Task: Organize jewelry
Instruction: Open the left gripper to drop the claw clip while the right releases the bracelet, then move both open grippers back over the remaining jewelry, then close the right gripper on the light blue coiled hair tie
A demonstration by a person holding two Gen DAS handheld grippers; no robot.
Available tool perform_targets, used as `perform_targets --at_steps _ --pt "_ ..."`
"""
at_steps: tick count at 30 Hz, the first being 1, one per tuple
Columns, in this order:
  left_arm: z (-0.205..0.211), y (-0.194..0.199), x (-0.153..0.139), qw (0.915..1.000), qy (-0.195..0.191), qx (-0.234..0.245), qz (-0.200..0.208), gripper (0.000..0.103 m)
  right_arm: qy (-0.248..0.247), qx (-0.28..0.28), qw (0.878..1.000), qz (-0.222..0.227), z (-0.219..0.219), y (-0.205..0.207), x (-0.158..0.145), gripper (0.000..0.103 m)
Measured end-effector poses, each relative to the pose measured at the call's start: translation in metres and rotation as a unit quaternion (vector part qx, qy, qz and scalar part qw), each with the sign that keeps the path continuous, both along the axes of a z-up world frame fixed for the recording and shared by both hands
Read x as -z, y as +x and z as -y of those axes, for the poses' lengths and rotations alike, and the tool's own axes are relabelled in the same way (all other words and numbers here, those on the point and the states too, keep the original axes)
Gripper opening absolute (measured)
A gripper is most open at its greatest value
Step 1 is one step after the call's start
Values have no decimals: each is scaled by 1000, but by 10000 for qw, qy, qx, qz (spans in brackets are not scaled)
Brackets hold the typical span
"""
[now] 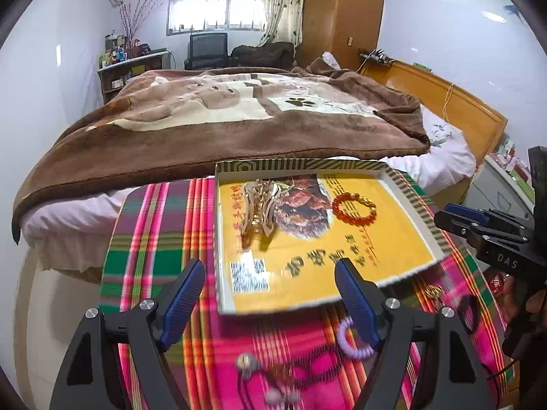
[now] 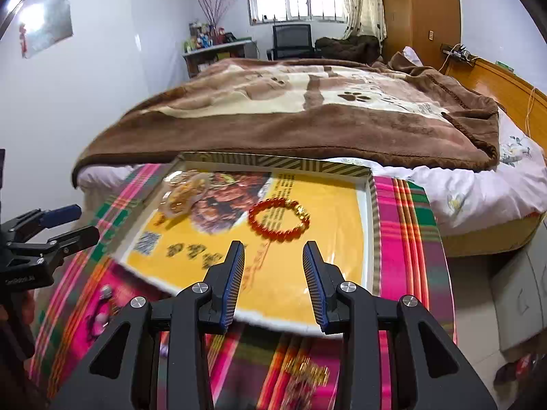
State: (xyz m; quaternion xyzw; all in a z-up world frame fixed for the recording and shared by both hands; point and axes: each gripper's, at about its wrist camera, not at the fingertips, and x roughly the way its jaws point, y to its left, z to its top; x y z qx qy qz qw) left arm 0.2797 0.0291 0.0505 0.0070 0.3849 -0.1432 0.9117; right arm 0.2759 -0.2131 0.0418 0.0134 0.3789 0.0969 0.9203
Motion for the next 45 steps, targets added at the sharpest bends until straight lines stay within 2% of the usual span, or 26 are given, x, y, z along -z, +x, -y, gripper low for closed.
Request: perform_targets --at_steps 7,10,14,18,25,30,32,37,45 --pt "-20 -51 1 9999 3 -102 -21 78 98 -117 9997 207 5 -60 -15 37" --pt "-25 -70 9 9997 166 -152 -49 78 84 -153 9994 295 7 -85 -21 37" --pt "-38 -90 21 9995 50 -271 -127 78 125 -149 9991 364 9 -113 -23 37" --pt "-46 -98 37 9986 -108 -403 -327 78 123 -156 9991 385 5 -135 -15 37" --pt "-43 -99 61 9974 -66 -451 -563 78 102 -39 9998 179 4 -165 19 37" --pt "-41 -97 74 9968 -21 -509 -620 78 160 -111 9997 -151 -4 -174 50 37" --pt "-42 -98 76 9967 -59 -509 -623 78 211 -418 9986 -231 -16 -177 58 37" --pt "-46 -96 81 9962 -101 -538 -673 78 -38 -1038 9942 -263 -47 -178 66 37" --pt "-46 -90 83 9961 -70 -548 -682 78 -402 -1195 9904 -564 -70 -160 87 37"
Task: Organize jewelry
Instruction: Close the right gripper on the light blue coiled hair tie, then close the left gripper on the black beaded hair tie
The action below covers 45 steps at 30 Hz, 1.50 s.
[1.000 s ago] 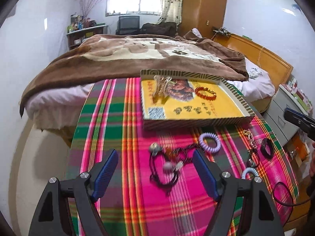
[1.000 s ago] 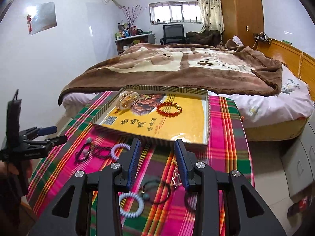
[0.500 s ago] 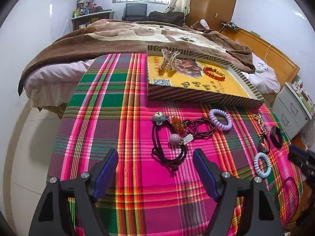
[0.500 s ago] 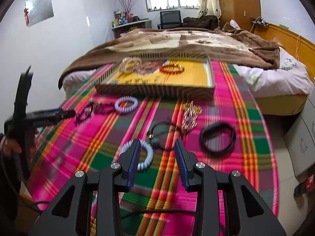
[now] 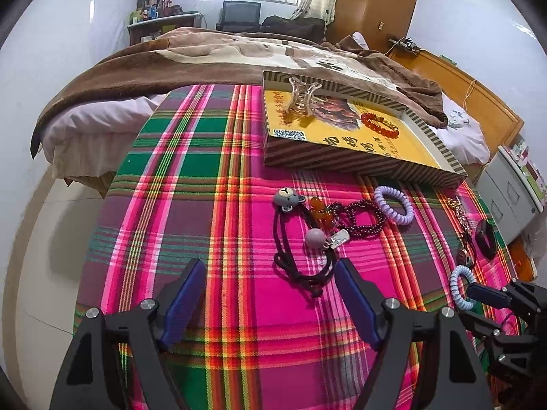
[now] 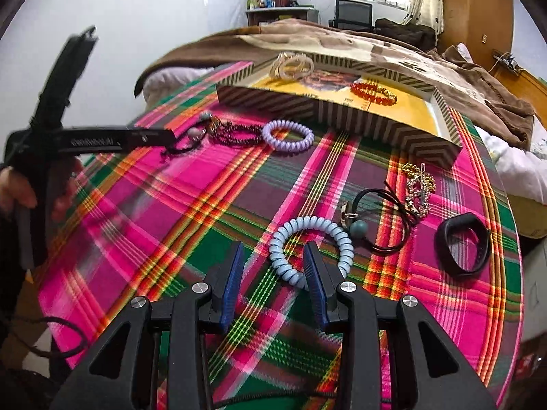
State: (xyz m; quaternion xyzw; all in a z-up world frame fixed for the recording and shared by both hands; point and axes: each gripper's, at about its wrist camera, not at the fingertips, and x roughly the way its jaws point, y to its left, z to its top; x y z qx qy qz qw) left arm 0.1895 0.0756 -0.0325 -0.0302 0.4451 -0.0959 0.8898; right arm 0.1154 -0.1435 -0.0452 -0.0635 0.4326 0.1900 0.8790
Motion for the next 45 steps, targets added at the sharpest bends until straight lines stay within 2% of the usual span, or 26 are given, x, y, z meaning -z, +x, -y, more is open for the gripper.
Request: perform_targets --at_steps 5,6,8,11,18,24,27,28,30,32,34,45 --pt "1 4 3 10000 -12 11 -47 78 -101 10 9999 -45 -4 4 5 34" --pt "1 5 3 10000 -18 32 -58 78 -128 30 9999 -43 -4 4 5 32" --pt "4 6 5 10000 -9 50 -84 78 -165 102 9998 -24 -3 6 5 19" --pt "7 8 7 9999 -2 71 -107 78 -160 148 9998 -23 0 6 4 10" --pt "14 14 11 9997 181 66 -126 77 -60 158 9999 37 3 5 1 10" --pt "23 20 13 9984 551 52 -132 72 166 181 9996 136 5 2 -7 10" --pt "25 24 13 9984 549 59 -112 69 203 192 9995 163 5 2 -9 10" --pt "25 25 13 9985 536 52 -110 67 218 206 9994 180 6 2 -9 10" --pt "26 27 12 9984 548 40 -99 55 261 231 9992 194 7 2 -10 10" --pt "30 28 11 9971 764 15 -37 26 282 261 9991 205 8 3 -11 10" --pt "30 28 10 9976 685 75 -49 12 297 274 9990 202 9 2 -10 10" --pt "17 17 1 9987 445 -107 226 6 374 343 9984 252 13 4 -12 10"
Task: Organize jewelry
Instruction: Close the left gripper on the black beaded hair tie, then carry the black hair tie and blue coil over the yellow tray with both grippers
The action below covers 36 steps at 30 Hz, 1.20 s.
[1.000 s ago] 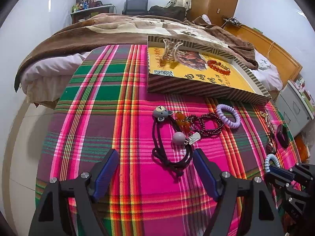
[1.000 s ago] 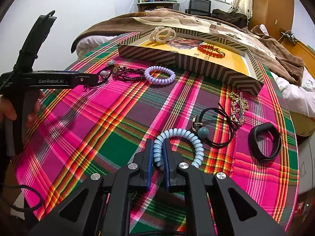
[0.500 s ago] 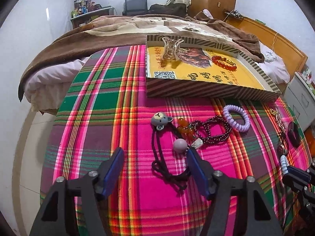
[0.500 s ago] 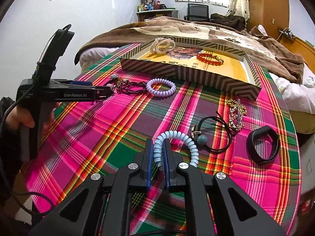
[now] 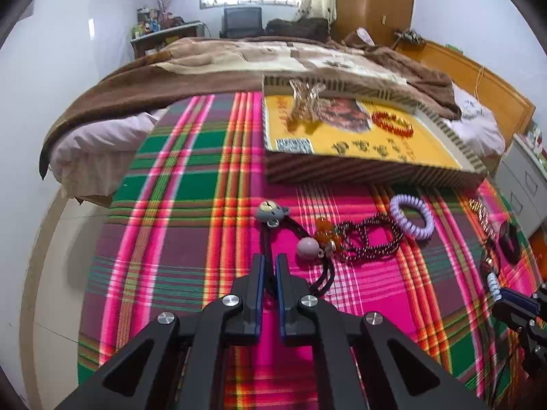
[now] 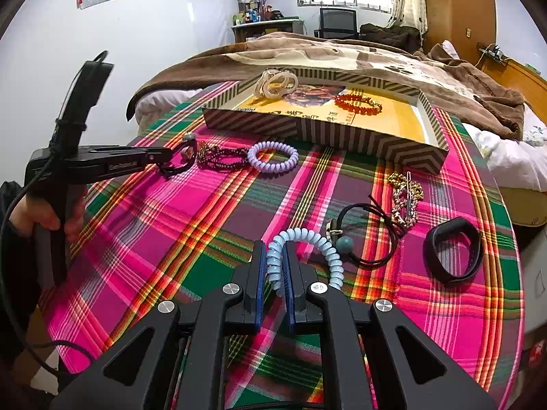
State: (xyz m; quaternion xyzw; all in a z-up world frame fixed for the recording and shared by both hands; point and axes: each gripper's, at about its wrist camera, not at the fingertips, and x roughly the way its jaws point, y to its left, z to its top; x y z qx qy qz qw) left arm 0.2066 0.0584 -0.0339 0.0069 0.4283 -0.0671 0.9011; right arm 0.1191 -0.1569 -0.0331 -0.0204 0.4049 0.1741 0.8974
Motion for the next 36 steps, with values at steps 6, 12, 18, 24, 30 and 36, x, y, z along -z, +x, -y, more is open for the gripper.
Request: perform_targets --at_steps 6,12,18,24,30,36 --pt "-8 -8 -17 9998 -59 -42 210 6 45 22 10000 47 1 0 -3 10" --pt "-13 -14 -30 9991 -233 -27 362 6 75 43 9999 124 2 -3 -8 10" --pt "-10 -19 -50 9976 -325 101 608 6 144 89 9996 246 7 -5 -17 10" --pt "-7 -19 -67 9965 -338 248 720 6 176 123 9991 371 9 -4 -28 10" --pt "-7 -18 -76 9959 -364 270 787 6 197 168 9988 423 13 -4 -31 10" --pt "2 -10 -90 9945 -407 417 868 6 236 209 9980 539 20 1 -47 10"
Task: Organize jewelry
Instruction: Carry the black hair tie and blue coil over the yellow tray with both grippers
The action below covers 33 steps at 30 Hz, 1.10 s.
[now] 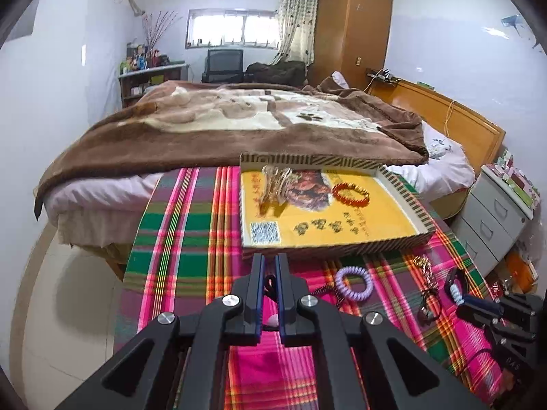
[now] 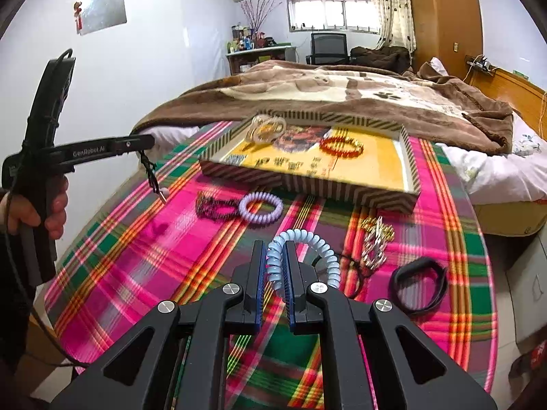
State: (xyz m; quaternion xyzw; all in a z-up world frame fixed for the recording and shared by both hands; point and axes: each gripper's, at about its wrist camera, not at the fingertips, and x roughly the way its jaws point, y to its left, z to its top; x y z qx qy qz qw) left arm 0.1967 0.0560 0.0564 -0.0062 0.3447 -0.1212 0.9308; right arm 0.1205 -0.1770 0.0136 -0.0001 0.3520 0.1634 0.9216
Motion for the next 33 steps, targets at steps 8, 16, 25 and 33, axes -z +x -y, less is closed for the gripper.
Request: perform_targets --at_steps 8,16,25,33 --pt "12 18 -15 9997 -75 203 71 6 105 98 9998 169 17 28 -31 10" --pt "33 61 -22 9983 -257 516 22 6 204 36 9997 123 16 80 -46 10" --pt "65 120 -23 9958 -425 814 -55 6 211 113 9996 -118 19 137 -29 10" --pt "100 177 -8 9938 -397 1016 -193 6 -71 566 9977 -356 53 195 -12 10"
